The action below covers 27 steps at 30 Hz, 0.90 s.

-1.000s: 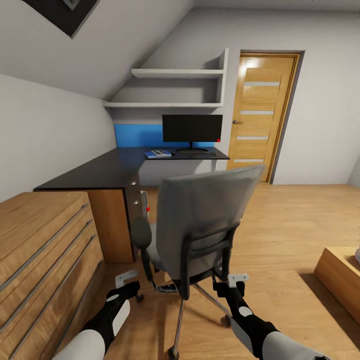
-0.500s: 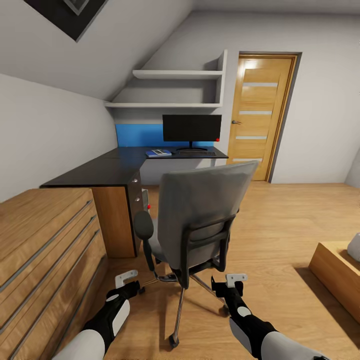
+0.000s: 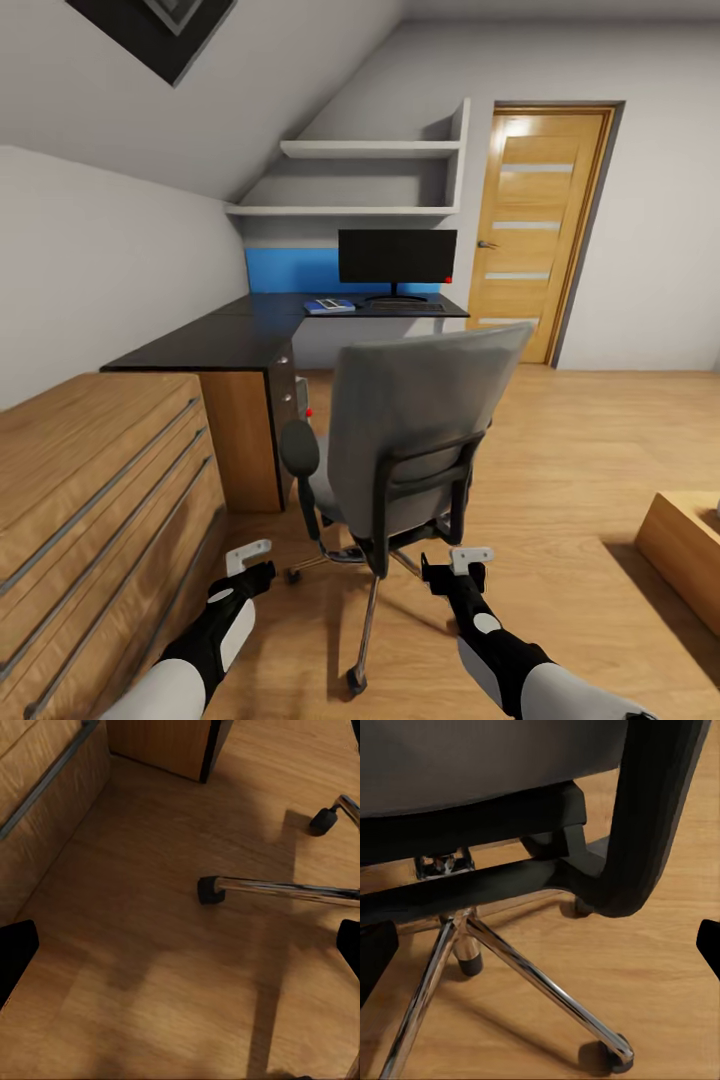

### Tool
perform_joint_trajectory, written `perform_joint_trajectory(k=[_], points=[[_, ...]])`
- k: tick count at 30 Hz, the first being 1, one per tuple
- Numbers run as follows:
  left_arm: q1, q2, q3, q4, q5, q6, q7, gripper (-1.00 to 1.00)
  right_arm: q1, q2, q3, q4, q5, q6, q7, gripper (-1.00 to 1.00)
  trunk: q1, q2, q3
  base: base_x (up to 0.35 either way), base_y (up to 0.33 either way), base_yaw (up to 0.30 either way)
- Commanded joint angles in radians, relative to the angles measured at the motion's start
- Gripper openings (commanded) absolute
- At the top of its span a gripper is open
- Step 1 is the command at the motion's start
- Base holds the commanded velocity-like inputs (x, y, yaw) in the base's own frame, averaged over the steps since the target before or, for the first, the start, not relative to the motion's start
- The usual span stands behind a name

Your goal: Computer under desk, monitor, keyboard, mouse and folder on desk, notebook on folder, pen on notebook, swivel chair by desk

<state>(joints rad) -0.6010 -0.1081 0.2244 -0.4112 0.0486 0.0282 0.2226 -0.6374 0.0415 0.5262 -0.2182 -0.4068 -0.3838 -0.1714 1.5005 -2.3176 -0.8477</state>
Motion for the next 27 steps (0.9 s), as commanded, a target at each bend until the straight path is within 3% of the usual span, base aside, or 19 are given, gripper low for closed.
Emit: perform_joint_trajectory(k=[1, 27], points=[[0.000, 0.000, 0.001, -0.001, 0.005, 0.003, 0.002, 1.00, -0.001, 0.000, 0.009, 0.000, -0.005, -0.003, -0.007, 1.00, 0.000, 0.000, -0.001, 0.000, 0.000, 0.243], [0.000, -0.006, 0.000, 0.001, 0.002, 0.007, 0.003, 1.00, -0.001, 0.000, 0.010, -0.004, -0.006, -0.003, -0.007, 1.00, 0.000, 0.000, -0.001, 0.000, 0.000, 0.212]])
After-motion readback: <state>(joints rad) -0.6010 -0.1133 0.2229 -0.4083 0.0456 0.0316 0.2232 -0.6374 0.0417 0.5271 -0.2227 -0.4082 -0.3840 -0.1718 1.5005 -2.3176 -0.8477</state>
